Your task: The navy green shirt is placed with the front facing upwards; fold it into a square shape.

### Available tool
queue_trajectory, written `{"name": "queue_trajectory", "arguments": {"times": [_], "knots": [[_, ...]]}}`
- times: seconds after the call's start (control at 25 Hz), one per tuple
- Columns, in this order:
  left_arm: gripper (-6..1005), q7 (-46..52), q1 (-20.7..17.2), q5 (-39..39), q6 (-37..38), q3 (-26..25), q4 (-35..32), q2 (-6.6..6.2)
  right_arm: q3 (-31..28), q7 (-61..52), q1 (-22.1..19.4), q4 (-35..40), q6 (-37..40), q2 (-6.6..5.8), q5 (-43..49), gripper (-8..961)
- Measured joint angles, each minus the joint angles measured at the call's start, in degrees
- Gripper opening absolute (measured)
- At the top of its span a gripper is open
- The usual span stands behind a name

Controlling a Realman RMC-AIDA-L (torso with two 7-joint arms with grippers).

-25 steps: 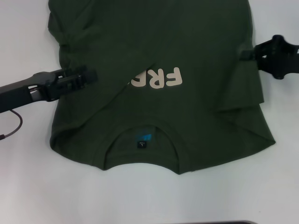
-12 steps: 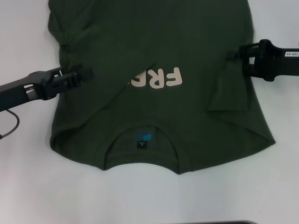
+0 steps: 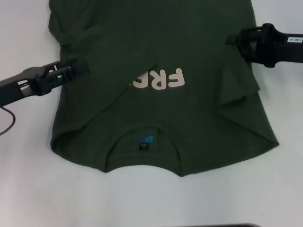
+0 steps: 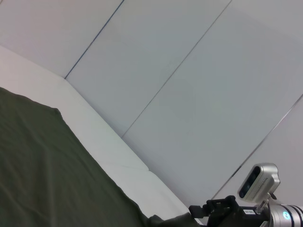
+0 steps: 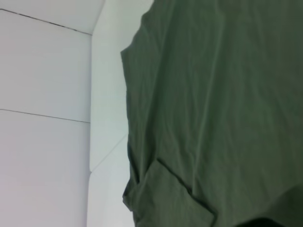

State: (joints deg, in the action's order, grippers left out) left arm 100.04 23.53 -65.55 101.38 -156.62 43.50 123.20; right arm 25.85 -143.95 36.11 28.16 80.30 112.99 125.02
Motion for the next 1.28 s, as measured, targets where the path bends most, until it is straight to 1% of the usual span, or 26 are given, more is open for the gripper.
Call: {"name": "queue_trajectory", "arguments": {"times": [0.16,0.44,0.6,0.68,0.84,0.96,1.0,1.04,1.12,1.2,1.28], "knots": [[582,0.0,-0.1,-0.1,0.0,-0.1,-0.1,-0.06,0.4,0.4,1.3,-0.1,-0.5,0.28,-0.3,425],[582,0.0,-0.6,-0.1,0.1,-0.1,-0.1,-0.08,2.9,1.3,3.2,-1.0,-2.1,0.65,-0.6,426],[582,0.1,-1.0,-0.1,0.1,-0.3,-0.1,-0.15,2.8,5.7,2.9,-0.9,-1.8,0.73,-4.2,426],[582,0.1,-1.0,-0.1,0.1,-0.4,-0.1,-0.23,3.8,6.1,2.8,-0.7,-1.5,0.06,-4.6,426],[583,0.5,-0.8,-0.1,0.2,-0.3,-0.1,-0.33,9.2,-0.5,3.1,-0.3,-0.6,-3.64,1.0,426],[583,1.0,-0.7,-0.1,0.3,-0.4,-0.1,-0.41,10.3,-3.0,2.9,0.1,1.9,-6.2,4.1,426],[583,1.1,-0.7,-0.1,0.3,-0.4,-0.1,-0.41,10.3,-3.2,2.7,0.5,2.8,-6.83,4.5,426],[583,1.1,-0.7,-0.1,0.3,-0.4,-0.1,-0.41,10.3,-3.2,2.5,1.1,3.9,-7.25,4.8,426],[583,1.3,-0.5,-0.1,0.3,-0.4,-0.1,-0.42,10.4,-3.2,2.1,2.7,5.2,-7.63,5.5,426],[583,1.6,-0.4,-0.1,0.3,-0.4,-0.1,-0.43,11.3,-2.9,1.9,4.4,5.6,-7.51,6.9,426],[583,1.7,-0.3,-0.2,0.3,-0.4,-0.1,-0.44,12.7,-2.6,2.1,5.2,5.3,-7.15,8.6,426]]}}
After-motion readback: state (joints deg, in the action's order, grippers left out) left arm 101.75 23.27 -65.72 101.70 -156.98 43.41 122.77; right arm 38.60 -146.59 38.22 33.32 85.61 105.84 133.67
